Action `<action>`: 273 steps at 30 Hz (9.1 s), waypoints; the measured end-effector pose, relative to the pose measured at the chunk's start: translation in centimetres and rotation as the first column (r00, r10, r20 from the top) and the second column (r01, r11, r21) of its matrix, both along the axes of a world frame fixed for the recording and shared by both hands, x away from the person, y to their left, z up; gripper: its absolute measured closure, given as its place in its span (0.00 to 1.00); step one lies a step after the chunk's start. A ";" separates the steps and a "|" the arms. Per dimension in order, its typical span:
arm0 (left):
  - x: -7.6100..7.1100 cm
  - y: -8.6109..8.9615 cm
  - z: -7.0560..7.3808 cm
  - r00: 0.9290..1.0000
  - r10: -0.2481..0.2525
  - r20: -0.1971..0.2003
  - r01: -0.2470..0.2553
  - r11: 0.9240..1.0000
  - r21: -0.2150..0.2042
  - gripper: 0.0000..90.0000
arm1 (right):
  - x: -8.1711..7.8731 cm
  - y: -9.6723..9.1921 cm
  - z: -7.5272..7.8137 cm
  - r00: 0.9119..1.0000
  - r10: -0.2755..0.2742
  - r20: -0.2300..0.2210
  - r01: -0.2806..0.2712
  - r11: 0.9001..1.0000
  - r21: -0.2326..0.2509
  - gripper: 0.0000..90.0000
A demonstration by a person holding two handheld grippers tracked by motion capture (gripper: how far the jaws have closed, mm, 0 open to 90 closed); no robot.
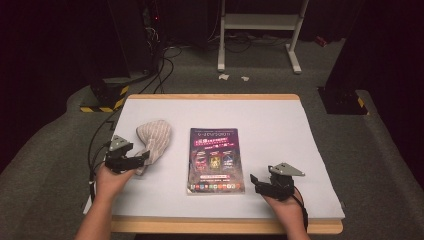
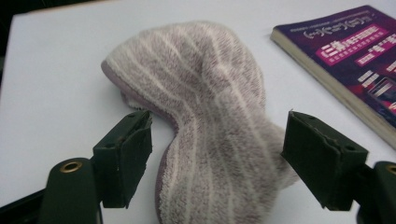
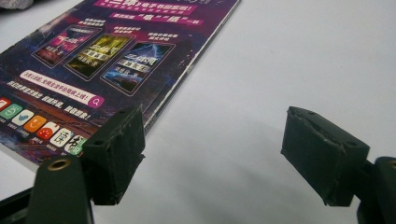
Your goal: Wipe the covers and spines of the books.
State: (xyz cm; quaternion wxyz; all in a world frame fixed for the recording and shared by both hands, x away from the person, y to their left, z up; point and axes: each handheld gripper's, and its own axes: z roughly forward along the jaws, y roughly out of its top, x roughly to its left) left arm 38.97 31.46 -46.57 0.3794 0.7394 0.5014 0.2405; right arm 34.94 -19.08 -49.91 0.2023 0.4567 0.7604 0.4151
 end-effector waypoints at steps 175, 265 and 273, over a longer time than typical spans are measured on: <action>-4.0 -18.8 -2.4 0.898 -0.432 -0.085 0.440 0.880 0.181 0.78 | -1.5 -4.6 -0.2 0.992 -0.120 0.031 0.121 0.993 -0.012 0.32; 2.8 -27.5 -2.6 0.888 -0.453 -0.084 0.459 0.884 0.086 0.76 | -1.7 -5.4 0.3 0.990 -0.135 0.048 0.135 0.991 0.003 0.32; 3.2 -23.9 -2.7 0.916 -0.392 -0.082 0.399 0.913 0.087 0.76 | -1.7 -5.3 0.2 0.990 -0.134 0.047 0.135 0.991 -0.001 0.32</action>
